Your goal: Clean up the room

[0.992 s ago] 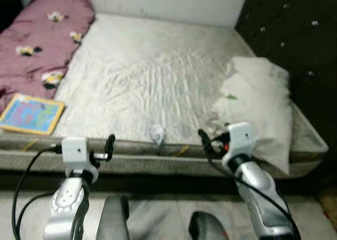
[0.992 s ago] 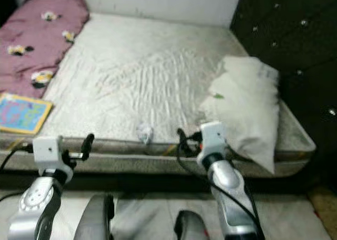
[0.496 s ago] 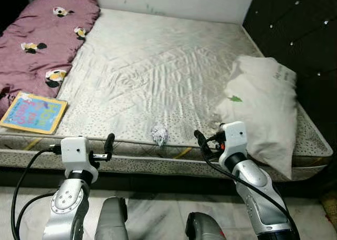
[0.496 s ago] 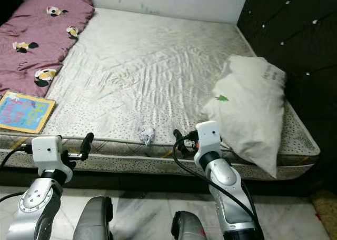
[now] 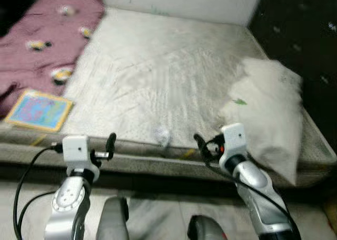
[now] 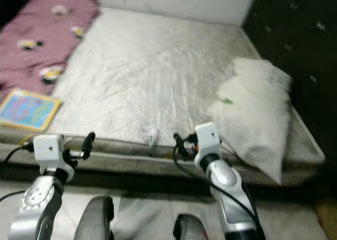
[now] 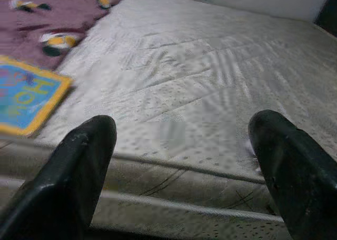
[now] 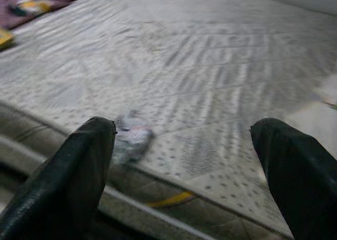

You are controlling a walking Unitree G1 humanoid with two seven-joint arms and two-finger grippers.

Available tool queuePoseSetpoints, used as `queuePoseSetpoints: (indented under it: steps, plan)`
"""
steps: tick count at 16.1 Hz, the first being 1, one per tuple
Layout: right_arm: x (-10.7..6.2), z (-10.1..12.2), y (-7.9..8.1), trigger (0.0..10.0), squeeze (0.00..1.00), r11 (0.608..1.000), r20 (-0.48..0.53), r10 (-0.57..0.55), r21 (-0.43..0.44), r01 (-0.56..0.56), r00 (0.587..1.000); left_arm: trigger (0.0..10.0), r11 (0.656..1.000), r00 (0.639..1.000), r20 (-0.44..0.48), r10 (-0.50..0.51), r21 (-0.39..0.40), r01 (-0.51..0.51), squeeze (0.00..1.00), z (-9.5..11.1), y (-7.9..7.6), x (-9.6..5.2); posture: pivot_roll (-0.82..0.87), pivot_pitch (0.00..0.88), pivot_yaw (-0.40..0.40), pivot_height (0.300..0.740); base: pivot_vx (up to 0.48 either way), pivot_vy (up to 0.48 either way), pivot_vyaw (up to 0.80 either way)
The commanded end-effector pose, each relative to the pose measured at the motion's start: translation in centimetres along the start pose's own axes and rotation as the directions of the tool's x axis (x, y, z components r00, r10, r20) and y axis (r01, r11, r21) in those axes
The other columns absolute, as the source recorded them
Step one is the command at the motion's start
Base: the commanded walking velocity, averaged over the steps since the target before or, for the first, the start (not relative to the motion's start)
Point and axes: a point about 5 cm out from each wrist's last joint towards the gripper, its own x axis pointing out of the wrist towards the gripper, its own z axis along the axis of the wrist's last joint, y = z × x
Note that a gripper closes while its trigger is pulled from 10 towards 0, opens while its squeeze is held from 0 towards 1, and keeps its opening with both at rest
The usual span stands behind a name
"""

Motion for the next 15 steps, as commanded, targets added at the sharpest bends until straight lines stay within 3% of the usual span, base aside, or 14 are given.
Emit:
queuePoseSetpoints:
  steps: [1,2,7,11,15]
  plan:
    - [0.11,0.10,0.19,10.0,0.00,1.000,-0.006,0.012,-0.005,-0.012,1.000,10.0,1.000,1.000,-0.014,0.007,0.008,-0.007,0.00,-0.14,0.08,0.05,0.00,0.026,-0.113,0.631,0.000,0.000,0.80]
    - [0.15,0.08,0.04,10.0,0.00,1.000,-0.006,0.005,0.028,-0.004,1.000,10.0,1.000,1.000,-0.014,0.008,0.009,-0.008,0.00,-0.14,0.07,0.09,0.00,0.026,-0.113,0.631,0.000,0.000,0.00]
    - [0.33,0.05,0.06,10.0,0.00,1.000,-0.009,0.022,0.019,-0.022,1.000,10.0,1.000,1.000,-0.016,0.011,0.010,-0.011,0.00,-0.15,0.07,0.21,0.01,0.021,-0.114,0.631,0.000,0.000,0.00]
    - [0.35,0.04,0.05,10.0,0.00,0.999,-0.006,0.024,0.024,-0.024,1.000,10.0,1.000,1.000,-0.019,0.017,0.007,-0.017,0.00,-0.20,0.11,0.27,0.01,0.016,-0.114,0.591,0.000,0.000,0.00]
    - [0.30,0.14,0.05,10.0,0.00,0.999,0.003,0.029,0.029,-0.029,1.000,10.0,0.999,0.999,-0.011,0.033,-0.004,-0.033,0.00,-0.17,0.31,0.32,0.01,0.013,-0.116,0.591,0.000,0.000,0.00]
